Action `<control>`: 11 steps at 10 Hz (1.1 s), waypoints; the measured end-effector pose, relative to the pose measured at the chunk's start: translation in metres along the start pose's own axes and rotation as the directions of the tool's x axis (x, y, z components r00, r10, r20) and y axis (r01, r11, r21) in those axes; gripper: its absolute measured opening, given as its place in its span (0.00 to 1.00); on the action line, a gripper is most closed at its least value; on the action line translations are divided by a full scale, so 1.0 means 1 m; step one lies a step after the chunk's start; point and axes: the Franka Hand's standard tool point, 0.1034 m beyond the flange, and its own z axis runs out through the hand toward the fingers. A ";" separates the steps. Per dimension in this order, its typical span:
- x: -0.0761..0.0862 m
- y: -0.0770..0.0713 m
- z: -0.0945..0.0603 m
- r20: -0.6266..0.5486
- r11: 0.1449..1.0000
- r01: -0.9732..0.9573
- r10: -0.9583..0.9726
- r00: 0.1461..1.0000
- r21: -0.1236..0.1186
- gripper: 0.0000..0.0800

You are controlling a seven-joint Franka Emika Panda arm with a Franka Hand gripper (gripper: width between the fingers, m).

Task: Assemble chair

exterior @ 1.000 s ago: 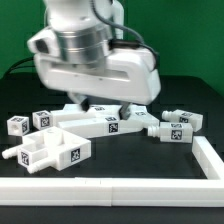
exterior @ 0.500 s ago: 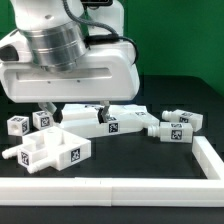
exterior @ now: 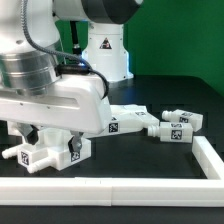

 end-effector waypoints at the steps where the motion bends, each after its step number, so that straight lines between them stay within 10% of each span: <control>1: 0.000 0.000 0.000 0.001 1.000 -0.001 0.001 1.000 0.000 0.81; 11: -0.016 -0.011 0.037 -0.058 0.980 -0.199 0.198 0.979 -0.017 0.75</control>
Offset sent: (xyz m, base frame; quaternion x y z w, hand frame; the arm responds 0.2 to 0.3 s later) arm -0.0199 0.0174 -0.0092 -0.0013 0.0129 0.1945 0.9808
